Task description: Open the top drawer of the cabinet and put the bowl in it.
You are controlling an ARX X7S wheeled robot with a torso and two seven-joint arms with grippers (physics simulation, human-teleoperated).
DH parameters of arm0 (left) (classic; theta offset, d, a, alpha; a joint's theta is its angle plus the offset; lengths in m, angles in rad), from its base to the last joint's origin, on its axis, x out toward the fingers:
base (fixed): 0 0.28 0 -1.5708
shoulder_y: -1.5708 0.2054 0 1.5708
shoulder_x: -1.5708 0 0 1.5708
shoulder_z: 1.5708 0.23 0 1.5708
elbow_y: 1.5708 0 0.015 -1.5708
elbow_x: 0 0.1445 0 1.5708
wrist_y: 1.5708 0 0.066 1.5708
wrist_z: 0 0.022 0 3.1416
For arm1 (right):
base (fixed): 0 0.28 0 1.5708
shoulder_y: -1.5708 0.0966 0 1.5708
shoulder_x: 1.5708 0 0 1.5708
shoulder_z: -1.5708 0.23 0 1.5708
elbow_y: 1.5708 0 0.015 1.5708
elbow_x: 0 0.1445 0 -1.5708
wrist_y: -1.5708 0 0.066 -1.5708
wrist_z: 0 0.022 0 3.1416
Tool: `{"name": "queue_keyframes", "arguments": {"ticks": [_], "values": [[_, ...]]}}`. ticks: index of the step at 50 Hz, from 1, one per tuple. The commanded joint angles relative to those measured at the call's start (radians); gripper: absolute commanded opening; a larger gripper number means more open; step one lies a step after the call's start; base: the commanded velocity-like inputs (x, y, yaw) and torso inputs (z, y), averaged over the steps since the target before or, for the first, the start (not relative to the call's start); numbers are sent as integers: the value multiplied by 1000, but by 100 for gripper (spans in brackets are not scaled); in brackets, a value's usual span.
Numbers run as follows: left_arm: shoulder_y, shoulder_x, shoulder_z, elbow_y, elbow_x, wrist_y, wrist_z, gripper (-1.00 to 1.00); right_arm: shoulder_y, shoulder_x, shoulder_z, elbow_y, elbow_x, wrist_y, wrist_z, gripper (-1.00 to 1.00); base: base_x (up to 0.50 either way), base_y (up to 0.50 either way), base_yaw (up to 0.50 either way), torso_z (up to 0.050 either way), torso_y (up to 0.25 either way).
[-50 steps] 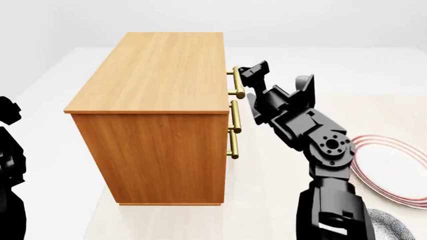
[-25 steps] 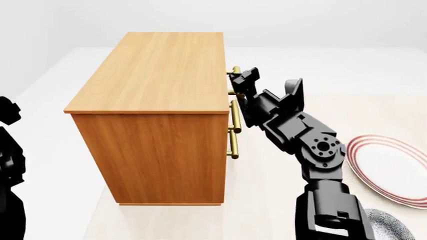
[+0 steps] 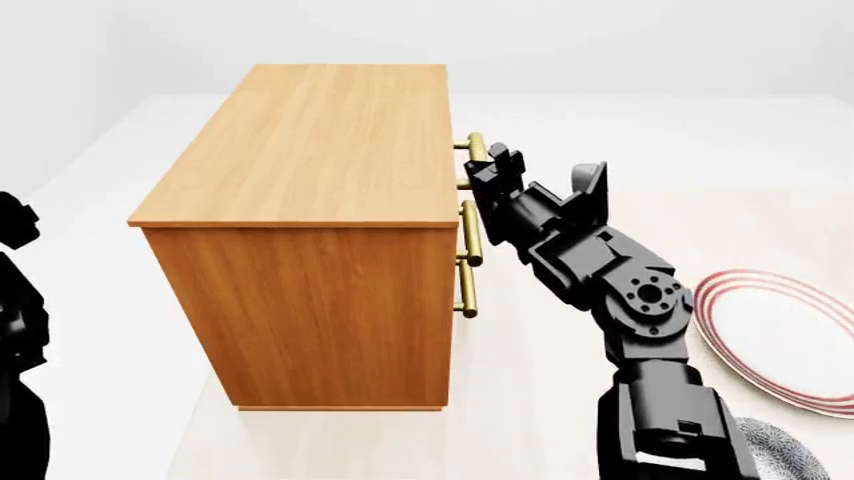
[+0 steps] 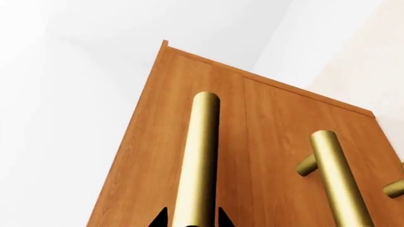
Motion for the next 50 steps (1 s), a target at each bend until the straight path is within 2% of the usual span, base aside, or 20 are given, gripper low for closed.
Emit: {"name": "queue_keyframes", "arguments": {"ticks": [1,29,50], "values": [[-2,-1,0,0,0,-2,-2,100,6,35,2,-11,-2,-6,-3,-100,0,0,0,0,0],[-6,2,1,0,0,-5,-1,100,-27,138,55,-121,57,8,59,-100,0,0,-1,0,1],[-9,2,7,0,0,-5,-3,100,-25,195,68,-111,68,10,40,-100,0,0,-1,0,2]]}}
